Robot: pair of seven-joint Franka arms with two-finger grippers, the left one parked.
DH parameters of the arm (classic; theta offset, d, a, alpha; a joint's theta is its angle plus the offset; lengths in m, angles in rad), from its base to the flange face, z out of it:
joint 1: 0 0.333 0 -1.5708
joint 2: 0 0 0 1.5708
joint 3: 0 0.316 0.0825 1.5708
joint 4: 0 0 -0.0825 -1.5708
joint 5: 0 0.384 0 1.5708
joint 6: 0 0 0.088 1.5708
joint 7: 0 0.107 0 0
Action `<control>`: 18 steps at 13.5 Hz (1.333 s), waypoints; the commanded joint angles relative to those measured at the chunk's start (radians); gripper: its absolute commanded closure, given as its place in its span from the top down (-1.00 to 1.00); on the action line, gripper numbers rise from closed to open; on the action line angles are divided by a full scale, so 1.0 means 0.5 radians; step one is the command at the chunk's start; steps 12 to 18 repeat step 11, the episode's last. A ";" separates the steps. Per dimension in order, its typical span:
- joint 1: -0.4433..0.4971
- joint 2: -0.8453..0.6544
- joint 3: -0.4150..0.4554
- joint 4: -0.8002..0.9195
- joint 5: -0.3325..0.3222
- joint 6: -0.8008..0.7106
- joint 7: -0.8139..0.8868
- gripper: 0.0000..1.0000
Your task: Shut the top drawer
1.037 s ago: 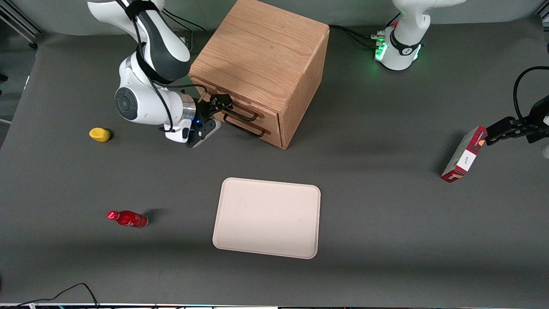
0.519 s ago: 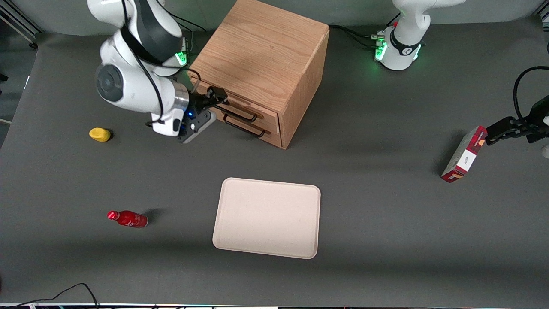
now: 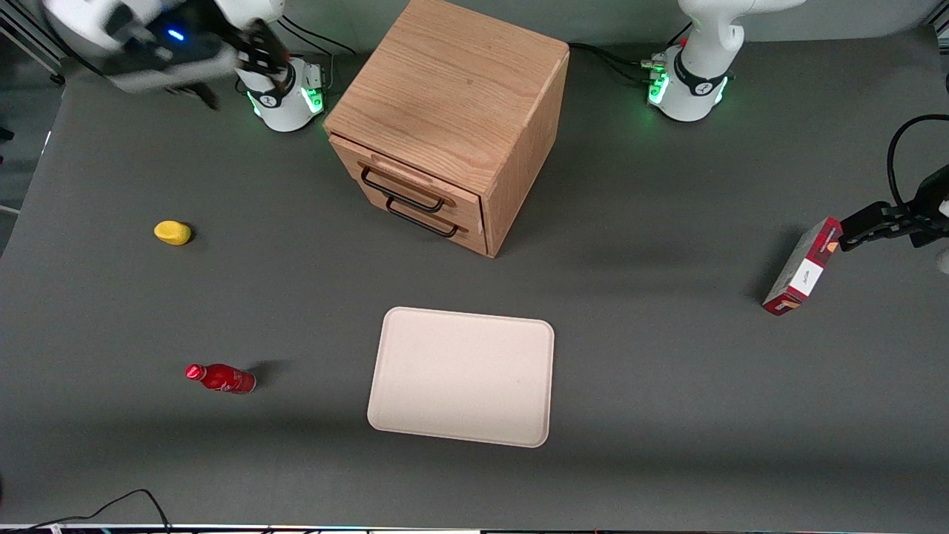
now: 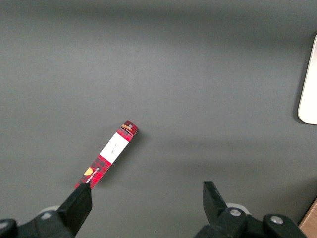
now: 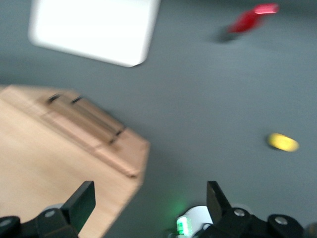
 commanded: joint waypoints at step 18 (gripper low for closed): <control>-0.011 -0.378 -0.608 -0.611 -0.015 0.455 -0.091 1.00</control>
